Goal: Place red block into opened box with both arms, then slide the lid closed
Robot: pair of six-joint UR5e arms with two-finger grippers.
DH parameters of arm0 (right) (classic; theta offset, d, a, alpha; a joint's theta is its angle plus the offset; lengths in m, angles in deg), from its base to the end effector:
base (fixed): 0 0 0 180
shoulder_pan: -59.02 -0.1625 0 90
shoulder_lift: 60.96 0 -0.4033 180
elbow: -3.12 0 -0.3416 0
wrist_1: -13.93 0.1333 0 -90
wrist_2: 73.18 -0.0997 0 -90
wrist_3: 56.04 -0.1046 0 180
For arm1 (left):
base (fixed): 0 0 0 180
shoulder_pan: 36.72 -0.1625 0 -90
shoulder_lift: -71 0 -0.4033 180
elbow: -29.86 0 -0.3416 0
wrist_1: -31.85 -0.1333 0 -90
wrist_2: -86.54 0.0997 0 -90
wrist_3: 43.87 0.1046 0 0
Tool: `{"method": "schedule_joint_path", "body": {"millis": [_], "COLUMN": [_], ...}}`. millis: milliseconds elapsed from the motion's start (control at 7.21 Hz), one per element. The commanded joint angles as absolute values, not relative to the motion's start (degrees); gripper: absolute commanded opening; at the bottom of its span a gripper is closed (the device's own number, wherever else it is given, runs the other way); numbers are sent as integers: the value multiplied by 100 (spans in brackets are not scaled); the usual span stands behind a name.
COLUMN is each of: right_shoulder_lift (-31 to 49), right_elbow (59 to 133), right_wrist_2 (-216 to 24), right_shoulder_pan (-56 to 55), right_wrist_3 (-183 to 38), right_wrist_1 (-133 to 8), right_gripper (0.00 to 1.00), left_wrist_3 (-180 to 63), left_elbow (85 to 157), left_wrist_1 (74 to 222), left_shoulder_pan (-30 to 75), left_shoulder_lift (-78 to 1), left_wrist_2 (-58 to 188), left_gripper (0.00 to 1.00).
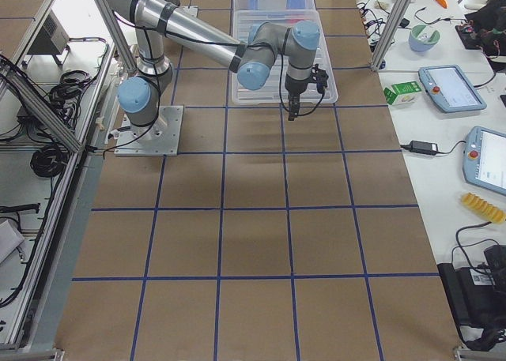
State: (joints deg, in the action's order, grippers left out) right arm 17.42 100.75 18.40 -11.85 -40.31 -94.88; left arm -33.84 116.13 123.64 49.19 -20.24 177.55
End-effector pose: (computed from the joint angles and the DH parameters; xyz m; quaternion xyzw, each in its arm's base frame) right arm -0.0415 -0.5176 0.3396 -0.0296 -0.9995 -0.0078 0.0120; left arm -0.0990 -0.4592 0.4772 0.0518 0.9986 -0.0050 0.0095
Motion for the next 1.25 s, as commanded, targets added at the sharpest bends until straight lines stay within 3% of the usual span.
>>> {"method": "schedule_joint_path", "body": {"millis": [0,277,832,1109], "right_shoulder_lift": [1770,1813,2427,2534], "right_elbow": [10094,9928,8251,8553], "right_wrist_2": [1832,1831,1752,1717], "right_shoulder_pan": [-1085,-1146,-2302,-3313], "right_wrist_3": [-3925,-4021,-5292,-5725], "right_wrist_1": [-9488,-9279,-7029,-7166], "right_gripper": [100,100,100,100], "left_wrist_3": [-2274,-379,728,806], "left_elbow": [11731,11898,13248,13497], "left_wrist_1": [12352,11925,9362,9030], "left_shoulder_pan": [3534,2590,2340,2340], "left_shoulder_lift": [-2198,-2680,-3517,-3780], "left_wrist_2": [17654,17671,17654,17236], "left_gripper": [100,100,100,100]}}
